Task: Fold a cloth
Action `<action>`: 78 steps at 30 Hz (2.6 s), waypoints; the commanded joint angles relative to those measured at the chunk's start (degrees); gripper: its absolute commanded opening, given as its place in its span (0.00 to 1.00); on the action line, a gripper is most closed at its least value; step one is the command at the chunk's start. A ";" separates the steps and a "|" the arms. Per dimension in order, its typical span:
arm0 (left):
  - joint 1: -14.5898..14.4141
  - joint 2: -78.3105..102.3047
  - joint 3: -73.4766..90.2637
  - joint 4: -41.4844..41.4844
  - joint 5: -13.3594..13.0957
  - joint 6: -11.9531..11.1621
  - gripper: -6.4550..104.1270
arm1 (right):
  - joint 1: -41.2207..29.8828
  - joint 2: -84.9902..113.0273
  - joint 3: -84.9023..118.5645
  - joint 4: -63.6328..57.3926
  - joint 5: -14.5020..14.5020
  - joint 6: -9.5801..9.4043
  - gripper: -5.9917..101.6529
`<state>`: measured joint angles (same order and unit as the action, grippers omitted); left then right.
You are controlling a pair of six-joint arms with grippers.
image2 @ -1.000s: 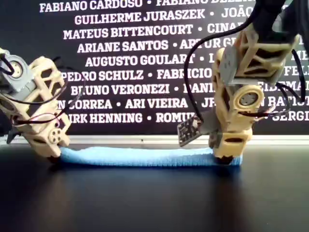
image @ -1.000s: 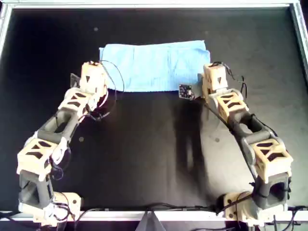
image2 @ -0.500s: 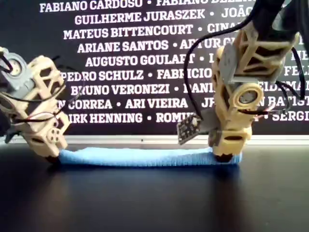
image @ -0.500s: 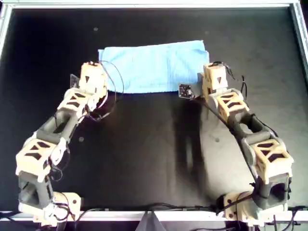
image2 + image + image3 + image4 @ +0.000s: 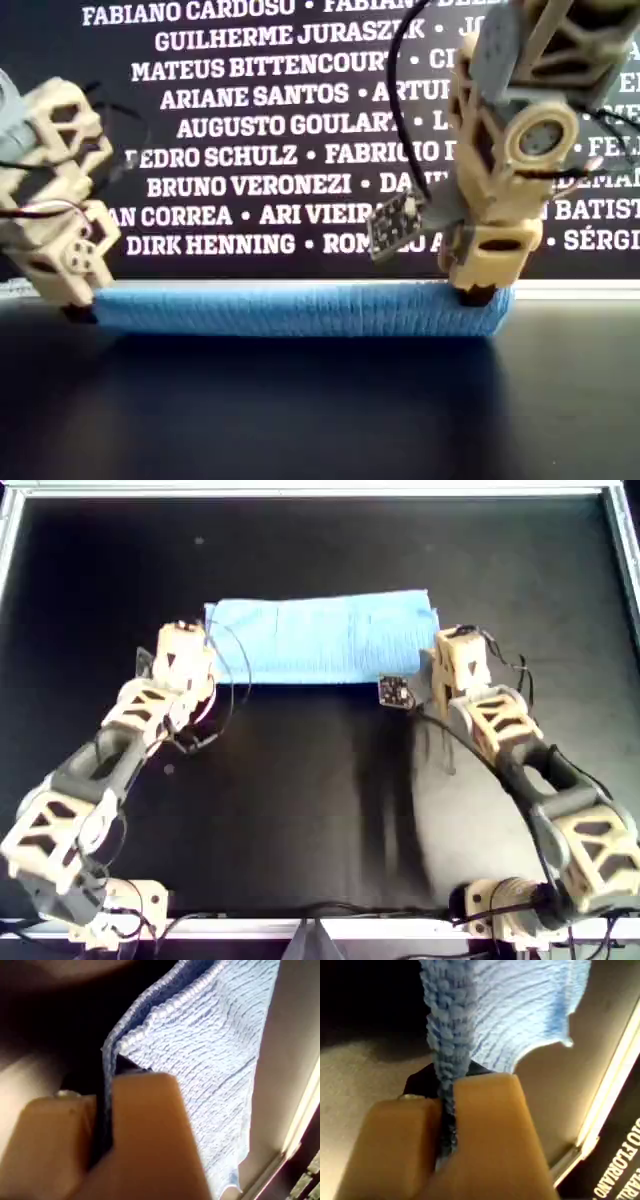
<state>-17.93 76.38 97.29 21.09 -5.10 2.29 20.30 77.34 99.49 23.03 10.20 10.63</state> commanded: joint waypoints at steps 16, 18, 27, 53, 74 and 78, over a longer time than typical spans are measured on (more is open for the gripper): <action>-0.35 33.05 30.06 -0.18 0.00 -0.53 0.05 | 9.76 19.51 17.05 -1.14 0.18 0.62 0.04; -0.35 35.51 32.96 -0.18 0.00 -0.53 0.05 | 9.76 20.57 18.63 -1.14 0.18 0.62 0.04; -4.66 42.28 41.48 -0.18 0.09 -0.62 0.05 | 9.84 27.07 26.72 -1.14 0.18 0.62 0.04; -8.35 42.45 48.08 -0.18 -1.23 0.35 0.54 | 9.76 28.48 30.94 -1.14 0.70 0.62 0.47; -8.35 82.88 51.33 11.34 -33.93 0.44 0.54 | 8.61 52.65 46.93 -0.70 1.41 -0.35 0.47; -8.35 92.72 51.33 11.34 -35.60 0.35 0.55 | 8.61 57.92 47.11 -0.70 1.41 -0.35 0.48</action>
<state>-25.66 162.07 149.41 32.34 -39.11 2.37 29.18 129.99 147.48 23.03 11.34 10.46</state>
